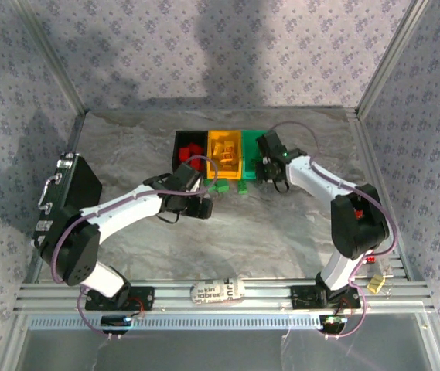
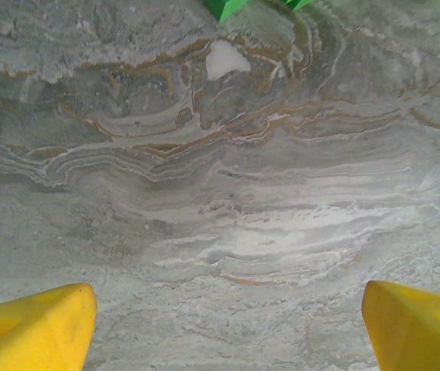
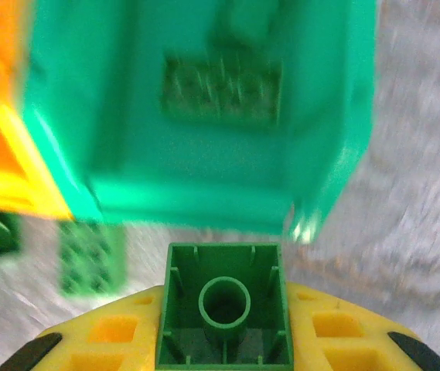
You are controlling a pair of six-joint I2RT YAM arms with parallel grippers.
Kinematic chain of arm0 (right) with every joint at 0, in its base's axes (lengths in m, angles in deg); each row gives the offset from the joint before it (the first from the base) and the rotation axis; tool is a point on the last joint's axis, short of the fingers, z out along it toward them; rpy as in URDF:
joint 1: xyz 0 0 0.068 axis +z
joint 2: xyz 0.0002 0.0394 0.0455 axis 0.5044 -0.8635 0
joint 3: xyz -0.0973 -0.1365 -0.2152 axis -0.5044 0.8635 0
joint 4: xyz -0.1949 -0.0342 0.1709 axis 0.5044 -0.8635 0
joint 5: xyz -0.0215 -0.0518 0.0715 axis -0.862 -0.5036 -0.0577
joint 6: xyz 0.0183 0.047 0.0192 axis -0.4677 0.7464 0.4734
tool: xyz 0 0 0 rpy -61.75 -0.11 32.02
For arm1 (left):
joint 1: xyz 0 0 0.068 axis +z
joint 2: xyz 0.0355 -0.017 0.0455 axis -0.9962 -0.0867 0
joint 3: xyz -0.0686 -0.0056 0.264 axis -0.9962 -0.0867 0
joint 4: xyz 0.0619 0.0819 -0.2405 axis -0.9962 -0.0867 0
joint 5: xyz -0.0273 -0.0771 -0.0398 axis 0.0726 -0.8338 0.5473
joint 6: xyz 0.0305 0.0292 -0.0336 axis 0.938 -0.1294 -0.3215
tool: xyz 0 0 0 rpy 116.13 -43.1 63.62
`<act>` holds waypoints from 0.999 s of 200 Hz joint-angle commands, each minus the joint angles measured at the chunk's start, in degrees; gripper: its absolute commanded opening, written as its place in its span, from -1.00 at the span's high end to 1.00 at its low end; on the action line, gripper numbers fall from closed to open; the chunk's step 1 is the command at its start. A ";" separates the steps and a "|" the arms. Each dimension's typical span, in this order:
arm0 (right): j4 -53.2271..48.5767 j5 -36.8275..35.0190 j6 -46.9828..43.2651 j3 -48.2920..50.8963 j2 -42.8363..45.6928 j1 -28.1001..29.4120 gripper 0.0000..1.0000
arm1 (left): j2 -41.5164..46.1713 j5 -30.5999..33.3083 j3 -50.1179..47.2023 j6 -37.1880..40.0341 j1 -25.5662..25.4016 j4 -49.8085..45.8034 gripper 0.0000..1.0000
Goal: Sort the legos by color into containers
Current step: Pick up the lego from the middle-right of the table, then place the lego in the container, then pick up the lego from the center of the table.
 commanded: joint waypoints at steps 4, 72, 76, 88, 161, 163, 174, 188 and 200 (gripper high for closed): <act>-5.04 -0.55 -1.51 -10.15 -5.64 -1.70 0.21 | 1.59 -0.22 -1.05 -3.46 0.08 4.87 -0.78; -1.88 -1.69 0.49 -7.34 -1.44 2.34 -0.58 | -6.04 0.56 4.52 -5.47 0.62 7.83 -0.79; -1.70 -1.82 0.69 -6.35 -0.65 2.71 -0.58 | -6.86 0.46 5.23 -5.48 0.69 7.98 -0.79; -0.46 -1.85 1.61 -2.73 2.03 3.32 -0.58 | -9.66 0.19 7.79 -5.47 0.60 7.86 -0.79; 4.98 -0.83 4.92 12.42 10.45 1.81 -0.56 | -24.41 2.03 24.37 -6.98 -2.19 2.07 -0.58; 5.14 -0.67 4.94 12.67 10.64 1.74 -0.56 | -24.85 2.14 24.92 -7.03 -2.38 1.70 -0.58; 5.62 -0.21 5.10 13.89 11.55 0.97 -0.56 | -27.08 2.32 27.40 -7.20 -3.10 0.70 -0.56; 6.24 0.41 5.20 15.35 12.77 0.03 -0.56 | -29.50 2.69 29.89 -7.70 -3.65 -0.01 -0.55; 6.60 1.05 5.25 16.46 13.79 -0.88 -0.55 | -31.09 3.71 32.04 -8.28 -3.82 -1.19 -0.55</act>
